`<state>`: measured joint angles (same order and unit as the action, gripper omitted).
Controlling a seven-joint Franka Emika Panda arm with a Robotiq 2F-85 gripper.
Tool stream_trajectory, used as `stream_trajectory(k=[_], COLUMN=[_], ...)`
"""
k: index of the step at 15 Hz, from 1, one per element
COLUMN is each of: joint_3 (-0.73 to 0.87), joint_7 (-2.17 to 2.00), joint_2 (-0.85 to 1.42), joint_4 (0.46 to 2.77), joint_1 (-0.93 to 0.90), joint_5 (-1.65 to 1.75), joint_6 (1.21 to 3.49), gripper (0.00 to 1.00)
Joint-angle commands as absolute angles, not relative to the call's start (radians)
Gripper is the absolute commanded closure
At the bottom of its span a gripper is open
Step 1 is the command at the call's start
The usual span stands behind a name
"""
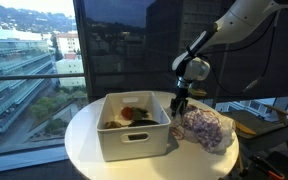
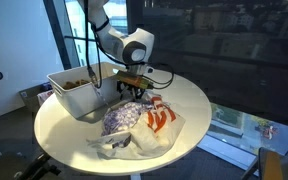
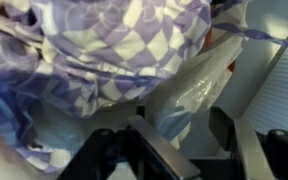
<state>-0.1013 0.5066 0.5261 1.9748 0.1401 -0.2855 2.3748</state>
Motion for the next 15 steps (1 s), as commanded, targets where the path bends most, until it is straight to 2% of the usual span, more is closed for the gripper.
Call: stream_trajectory(k=[1,6,9,15], joint_3=[-0.124,-0.161,-0.203,-0.202], joint_7=[0.524,0.55,0.61,0.703], joint_2=[0.568,0.583,0.588,0.567], joint_4=[1.923,1.897,1.874,1.834], joint_1=[0.174,0.252,0.31,0.312], joint_5=[-0.296,-0.389,-0.494,-0.654], joint_6=[2.391,2.328,2.211,2.054], gripper=[0.63,1.0,1.0,1.0])
